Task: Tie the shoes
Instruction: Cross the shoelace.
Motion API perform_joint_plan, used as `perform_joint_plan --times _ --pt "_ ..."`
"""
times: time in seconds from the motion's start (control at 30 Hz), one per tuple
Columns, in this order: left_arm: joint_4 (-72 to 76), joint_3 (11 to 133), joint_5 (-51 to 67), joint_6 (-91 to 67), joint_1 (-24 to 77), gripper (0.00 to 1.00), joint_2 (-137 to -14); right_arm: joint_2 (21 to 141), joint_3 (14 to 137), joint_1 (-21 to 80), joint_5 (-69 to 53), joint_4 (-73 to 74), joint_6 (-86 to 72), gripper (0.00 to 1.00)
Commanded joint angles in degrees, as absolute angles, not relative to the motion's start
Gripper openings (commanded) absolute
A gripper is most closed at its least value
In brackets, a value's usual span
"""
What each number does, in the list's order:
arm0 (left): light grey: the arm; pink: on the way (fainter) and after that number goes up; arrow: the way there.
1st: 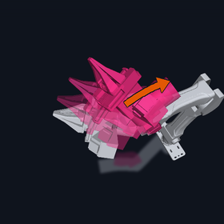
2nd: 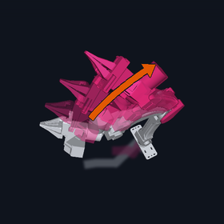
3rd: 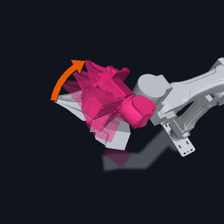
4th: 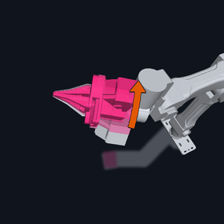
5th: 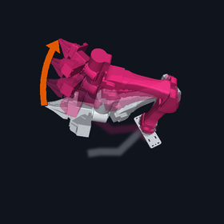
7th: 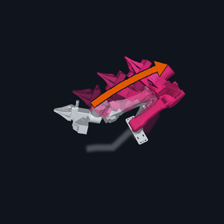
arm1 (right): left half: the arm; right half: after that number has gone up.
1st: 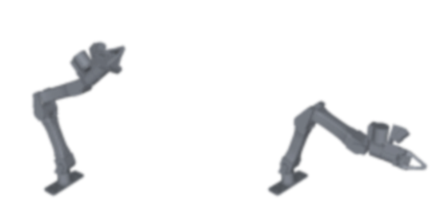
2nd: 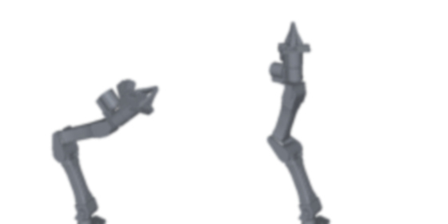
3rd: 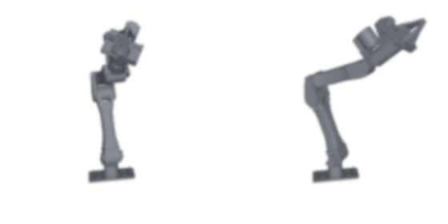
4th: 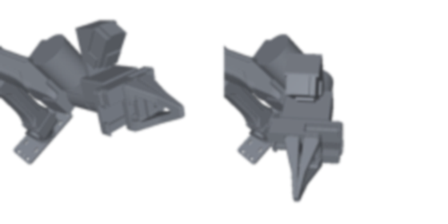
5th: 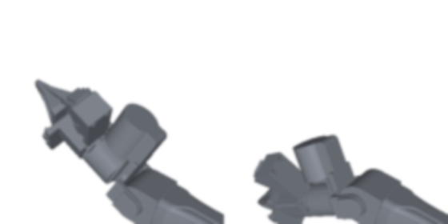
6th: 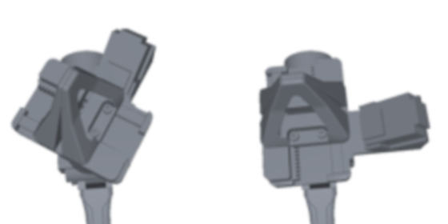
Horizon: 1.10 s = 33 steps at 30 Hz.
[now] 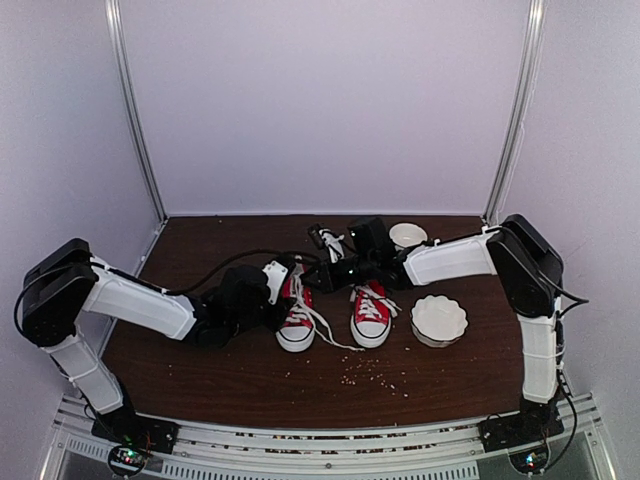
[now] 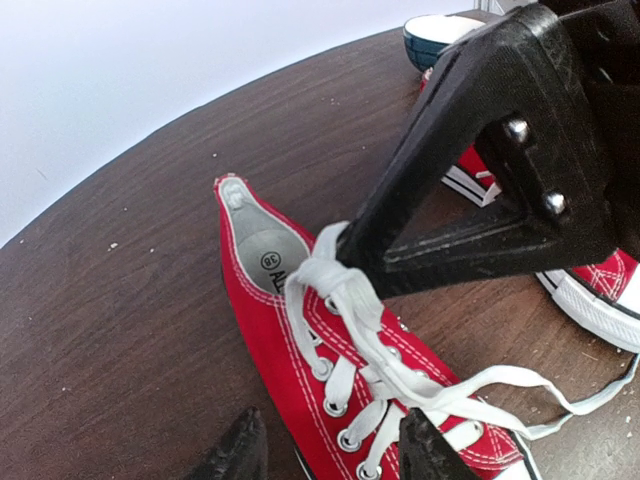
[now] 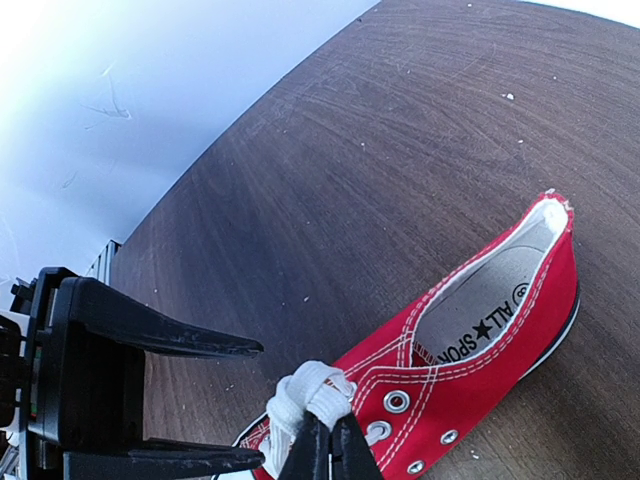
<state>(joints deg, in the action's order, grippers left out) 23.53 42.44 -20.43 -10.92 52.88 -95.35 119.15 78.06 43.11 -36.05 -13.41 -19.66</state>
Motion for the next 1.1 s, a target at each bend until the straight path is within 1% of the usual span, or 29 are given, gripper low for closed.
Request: perform_joint_plan --times 0.0,0.03,0.1,0.17,0.23,0.33,0.47,0.53,0.63,0.83,0.97,1.07 --pt "24.17 41.25 -21.59 -11.38 53.04 0.45 -93.64 116.11 79.23 42.98 -35.60 -13.36 -18.90 0.00" --pt "23.19 41.27 -21.86 -11.29 53.00 0.43 -93.78 115.95 79.28 43.00 -35.42 -13.23 -18.74 0.00" --pt "23.64 40.93 -21.12 -11.59 53.00 0.43 -93.45 115.92 79.19 43.03 -35.33 -13.18 -18.72 0.00" --pt "24.06 41.52 -17.96 -10.40 53.19 0.43 -92.99 115.88 79.19 42.99 -35.33 -13.10 -18.81 0.00" --pt "21.94 43.97 -17.81 -7.41 54.96 0.45 -93.22 115.92 79.19 42.98 -35.21 -13.18 -18.82 0.00" --pt "17.94 48.26 -21.19 -8.31 56.38 0.49 -95.54 115.93 79.19 42.98 -35.12 -13.27 -18.91 0.00" --pt "18.48 48.67 -25.22 -11.81 56.34 0.63 -97.54 115.74 78.93 42.98 -35.15 -13.36 -18.91 0.00" --pt "17.78 49.96 -25.86 -11.92 56.34 0.66 -98.51 115.83 78.93 42.98 -35.28 -13.36 -18.85 0.00" --pt "16.44 52.15 -26.88 -11.57 56.34 0.66 -100.67 115.82 78.86 42.98 -35.57 -13.57 -19.01 0.00" --pt "14.34 54.04 -29.01 -12.03 56.32 0.60 -102.97 115.32 78.50 43.00 -35.50 -13.51 -18.63 0.00" --pt "12.94 52.79 -30.63 -13.18 56.25 0.56 -101.69 115.03 78.36 42.98 -35.50 -13.47 -18.34 0.00" --pt "12.69 50.69 -31.23 -13.85 56.25 0.55 -99.24 114.91 78.31 43.02 -35.44 -13.27 -18.00 0.00"
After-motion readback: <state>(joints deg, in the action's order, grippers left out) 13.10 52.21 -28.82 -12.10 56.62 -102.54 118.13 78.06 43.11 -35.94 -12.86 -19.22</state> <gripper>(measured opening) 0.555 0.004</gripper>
